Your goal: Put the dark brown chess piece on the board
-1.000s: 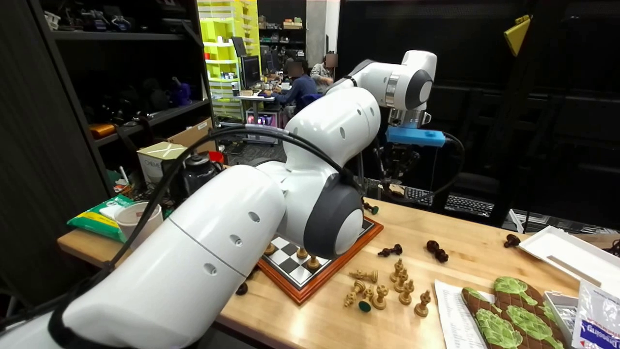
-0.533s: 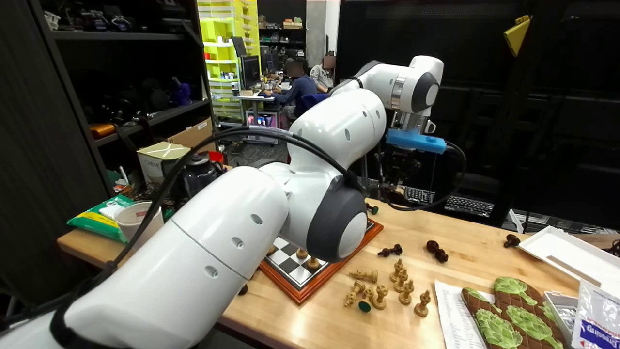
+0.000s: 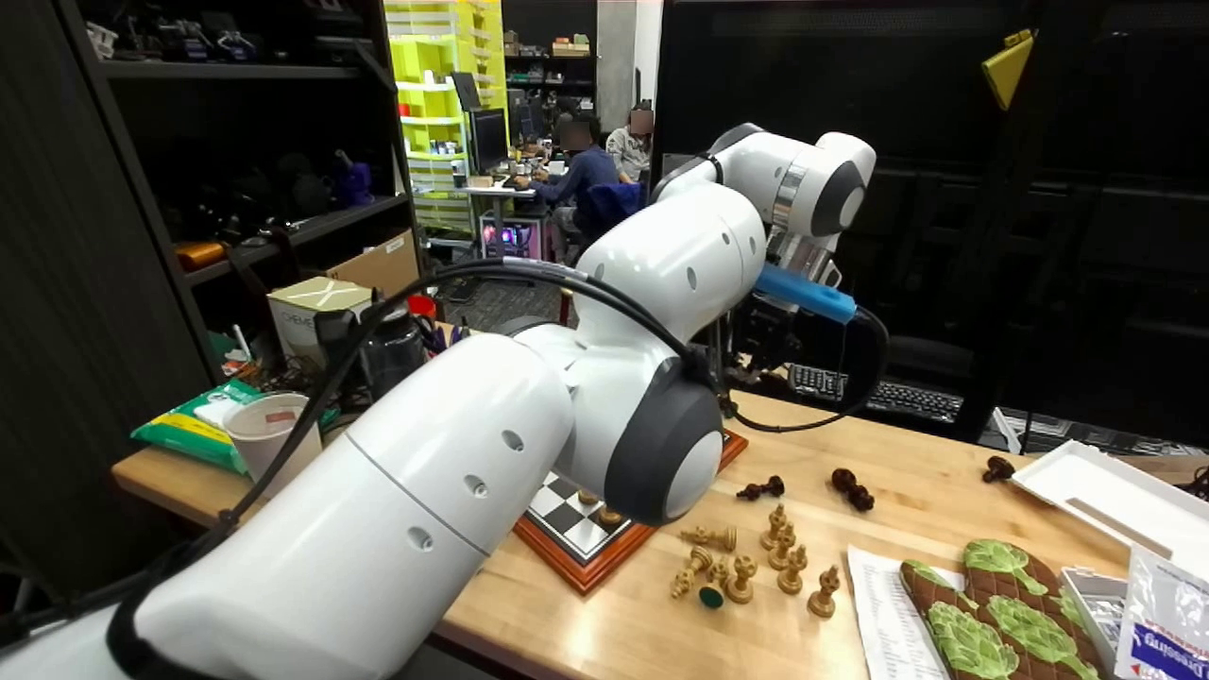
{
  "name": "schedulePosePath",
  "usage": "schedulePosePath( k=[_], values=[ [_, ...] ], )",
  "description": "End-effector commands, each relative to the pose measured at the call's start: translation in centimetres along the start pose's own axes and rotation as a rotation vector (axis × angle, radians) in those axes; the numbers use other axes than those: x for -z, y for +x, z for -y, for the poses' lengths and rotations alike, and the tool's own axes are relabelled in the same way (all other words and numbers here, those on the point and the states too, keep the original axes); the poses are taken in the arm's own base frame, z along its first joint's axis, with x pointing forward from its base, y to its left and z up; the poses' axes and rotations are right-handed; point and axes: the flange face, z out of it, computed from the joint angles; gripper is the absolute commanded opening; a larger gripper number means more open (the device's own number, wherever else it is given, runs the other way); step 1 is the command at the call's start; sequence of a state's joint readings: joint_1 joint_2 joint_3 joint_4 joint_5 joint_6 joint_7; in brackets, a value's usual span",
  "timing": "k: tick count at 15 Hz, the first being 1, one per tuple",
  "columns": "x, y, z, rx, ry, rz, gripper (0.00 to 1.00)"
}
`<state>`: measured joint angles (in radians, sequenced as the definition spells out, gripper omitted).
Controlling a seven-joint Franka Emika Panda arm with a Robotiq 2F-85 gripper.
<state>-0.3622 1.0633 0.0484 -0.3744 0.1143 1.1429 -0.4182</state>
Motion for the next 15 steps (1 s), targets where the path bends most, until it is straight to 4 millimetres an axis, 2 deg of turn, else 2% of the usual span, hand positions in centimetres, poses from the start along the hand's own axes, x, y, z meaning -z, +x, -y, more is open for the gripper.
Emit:
schedulePosePath(
  k=[1, 6, 15],
  values=[
    [-0.8, 0.1, 0.1, -0.02, 0.06, 0.004, 0.07],
    [-2.3, 0.9, -0.1, -0.037, 0.079, 0.01, 0.07],
    [-3.2, 1.3, -0.5, -0.042, 0.078, 0.012, 0.07]
  ],
)
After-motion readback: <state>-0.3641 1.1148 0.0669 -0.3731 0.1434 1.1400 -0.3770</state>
